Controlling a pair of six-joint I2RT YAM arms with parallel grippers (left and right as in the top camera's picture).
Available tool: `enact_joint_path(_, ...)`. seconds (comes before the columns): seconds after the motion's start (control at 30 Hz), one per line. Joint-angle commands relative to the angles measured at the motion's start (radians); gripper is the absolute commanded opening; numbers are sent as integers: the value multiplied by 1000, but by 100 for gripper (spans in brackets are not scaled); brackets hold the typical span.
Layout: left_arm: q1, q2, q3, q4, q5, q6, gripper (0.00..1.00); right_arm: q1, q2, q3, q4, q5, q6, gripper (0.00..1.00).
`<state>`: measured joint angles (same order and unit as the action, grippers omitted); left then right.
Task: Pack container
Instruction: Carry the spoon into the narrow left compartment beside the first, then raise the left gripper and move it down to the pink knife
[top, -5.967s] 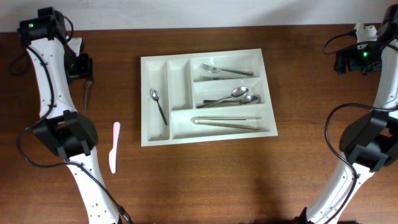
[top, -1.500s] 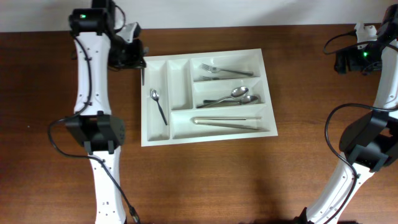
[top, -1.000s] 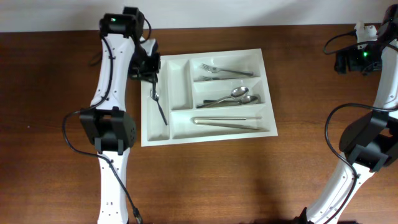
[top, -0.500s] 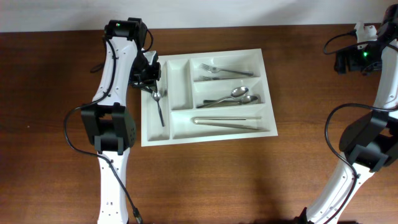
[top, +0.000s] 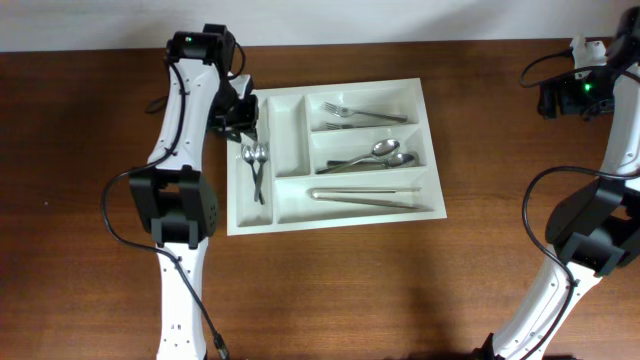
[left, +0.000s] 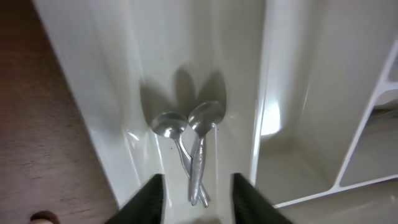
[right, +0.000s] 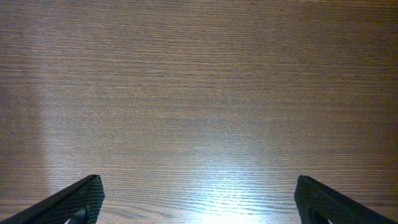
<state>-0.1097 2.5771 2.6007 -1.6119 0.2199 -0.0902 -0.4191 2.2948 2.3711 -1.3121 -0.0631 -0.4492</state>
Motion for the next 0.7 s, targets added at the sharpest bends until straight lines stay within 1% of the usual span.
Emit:
enact_joint_path(0.0, 43, -6, 90, -2, -8, 39, 61, 0, 7, -6, 0, -12, -3, 99)
enact_joint_path(0.03, 54, -6, 109, -6, -7, 49, 74, 0, 7, -6, 0, -12, -3, 99)
enact_joint_path(0.07, 66, -6, 128, -16, -8, 55, 82, 1, 7, -6, 0, -12, -3, 99)
enact_joint_path(0.1, 78, -6, 146, -28, -8, 61, 86, 0, 7, -6, 0, -12, -3, 99)
enact_joint_path(0.13, 91, -6, 164, -44, -8, 61, 87, 0, 7, -6, 0, -12, -3, 99)
enact_joint_path(0.17, 106, -6, 183, -64, -8, 61, 93, 0, 7, -6, 0, -12, -3, 99)
enact_joint_path(0.23, 138, -13, 206, -76, -3, 69, 99, 1, 7, -6, 0, -12, -3, 99)
enact_joint_path(0.37, 194, -64, 206, -76, -4, 70, 99, 0, 7, -6, 0, -12, -3, 99)
enact_joint_path(0.5, 235, -144, 206, -76, -4, 119, 99, 0, 7, -6, 0, -12, -3, 99)
enact_joint_path(0.67, 250, -329, 188, -76, -16, 126, 99, 1, 7, -6, 0, -13, -3, 99)
